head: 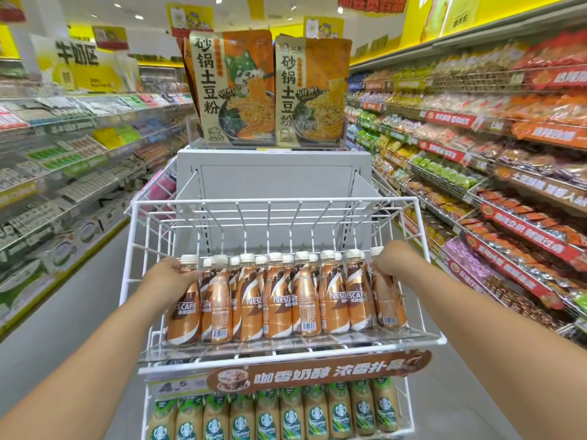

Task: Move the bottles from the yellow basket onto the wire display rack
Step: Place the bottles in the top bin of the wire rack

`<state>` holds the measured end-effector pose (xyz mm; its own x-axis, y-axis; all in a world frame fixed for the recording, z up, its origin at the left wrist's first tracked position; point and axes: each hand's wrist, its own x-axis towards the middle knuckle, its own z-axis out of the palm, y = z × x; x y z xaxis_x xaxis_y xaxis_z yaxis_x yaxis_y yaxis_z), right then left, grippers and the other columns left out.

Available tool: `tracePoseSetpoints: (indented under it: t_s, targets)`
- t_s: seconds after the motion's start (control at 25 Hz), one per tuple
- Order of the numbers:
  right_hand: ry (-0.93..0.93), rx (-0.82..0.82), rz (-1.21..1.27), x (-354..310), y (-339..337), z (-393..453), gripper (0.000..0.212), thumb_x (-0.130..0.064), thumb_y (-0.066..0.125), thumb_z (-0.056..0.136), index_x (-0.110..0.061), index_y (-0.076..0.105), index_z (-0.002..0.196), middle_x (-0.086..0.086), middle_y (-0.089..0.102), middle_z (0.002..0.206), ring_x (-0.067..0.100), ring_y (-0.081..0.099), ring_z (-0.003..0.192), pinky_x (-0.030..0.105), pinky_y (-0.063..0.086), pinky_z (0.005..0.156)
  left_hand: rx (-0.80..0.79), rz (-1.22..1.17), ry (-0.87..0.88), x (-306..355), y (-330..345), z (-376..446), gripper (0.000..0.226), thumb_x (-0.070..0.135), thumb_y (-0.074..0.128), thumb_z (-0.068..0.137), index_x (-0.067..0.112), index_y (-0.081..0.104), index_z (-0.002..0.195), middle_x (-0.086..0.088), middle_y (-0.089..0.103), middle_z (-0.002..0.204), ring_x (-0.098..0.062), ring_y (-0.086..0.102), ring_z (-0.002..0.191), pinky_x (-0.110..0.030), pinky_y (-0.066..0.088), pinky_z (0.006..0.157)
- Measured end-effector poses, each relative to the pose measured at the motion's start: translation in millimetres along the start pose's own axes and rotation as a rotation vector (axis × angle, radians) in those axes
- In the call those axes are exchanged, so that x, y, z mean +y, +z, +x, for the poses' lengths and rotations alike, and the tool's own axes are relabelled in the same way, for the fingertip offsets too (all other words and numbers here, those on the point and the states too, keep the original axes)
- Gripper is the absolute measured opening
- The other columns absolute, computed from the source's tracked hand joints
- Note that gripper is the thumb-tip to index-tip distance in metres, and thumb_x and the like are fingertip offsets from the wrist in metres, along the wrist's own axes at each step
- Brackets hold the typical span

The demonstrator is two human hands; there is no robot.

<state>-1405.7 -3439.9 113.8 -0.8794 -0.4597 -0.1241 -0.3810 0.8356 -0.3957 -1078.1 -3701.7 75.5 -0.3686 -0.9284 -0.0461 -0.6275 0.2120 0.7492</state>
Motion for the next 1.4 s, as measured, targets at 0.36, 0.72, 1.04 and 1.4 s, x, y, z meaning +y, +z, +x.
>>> tracePoseSetpoints:
  t_s: [0.36, 0.72, 1.04, 1.4]
  targets:
    - [-0.071, 0.108, 0.147, 20.1, 37.0, 4.5, 0.029, -0.013, 0.051, 0.103, 0.001, 0.051, 0.129, 0.02, 0.066, 0.111, 0.031, 0.062, 0.086, 0.03, 0.043, 0.056, 0.024, -0.082, 0.045, -11.9, 14.7, -4.6, 0.061, 0.036, 0.065, 0.098, 0.011, 0.045, 0.15, -0.012, 0.055, 0.147, -0.032, 0.054, 0.132, -0.035, 0.041, 0.094]
    - [-0.106, 0.148, 0.214, 22.7, 34.2, -9.9, 0.06, -0.005, 0.049, 0.103, -0.008, 0.028, 0.158, 0.02, 0.065, 0.123, 0.026, 0.059, 0.08, 0.026, 0.035, 0.047, 0.123, -0.108, 0.111, -17.1, 17.4, -12.6, 0.064, 0.032, 0.065, 0.098, 0.016, 0.037, 0.154, -0.012, 0.05, 0.152, -0.034, 0.051, 0.135, -0.044, 0.044, 0.104]
    - [-0.293, 0.226, -0.034, 15.9, 27.1, -39.9, 0.056, -0.033, 0.051, 0.105, -0.011, 0.038, 0.155, 0.012, 0.039, 0.161, 0.029, 0.044, 0.143, 0.04, 0.043, 0.11, 0.122, 0.251, 0.464, -8.9, 7.1, -12.9, 0.073, 0.046, 0.058, 0.098, 0.018, 0.028, 0.158, -0.007, 0.03, 0.165, -0.026, 0.029, 0.151, -0.044, 0.029, 0.121]
    - [-0.365, 0.18, -0.435, 12.6, 52.6, -98.6, 0.079, -0.073, 0.021, 0.099, -0.03, 0.01, 0.164, -0.002, -0.006, 0.172, 0.022, -0.004, 0.159, 0.044, 0.011, 0.128, 0.039, 0.618, 0.701, -21.6, 17.3, -32.7, 0.078, 0.073, 0.031, 0.094, 0.029, 0.03, 0.158, -0.005, 0.018, 0.169, -0.027, 0.012, 0.156, -0.046, 0.017, 0.126]
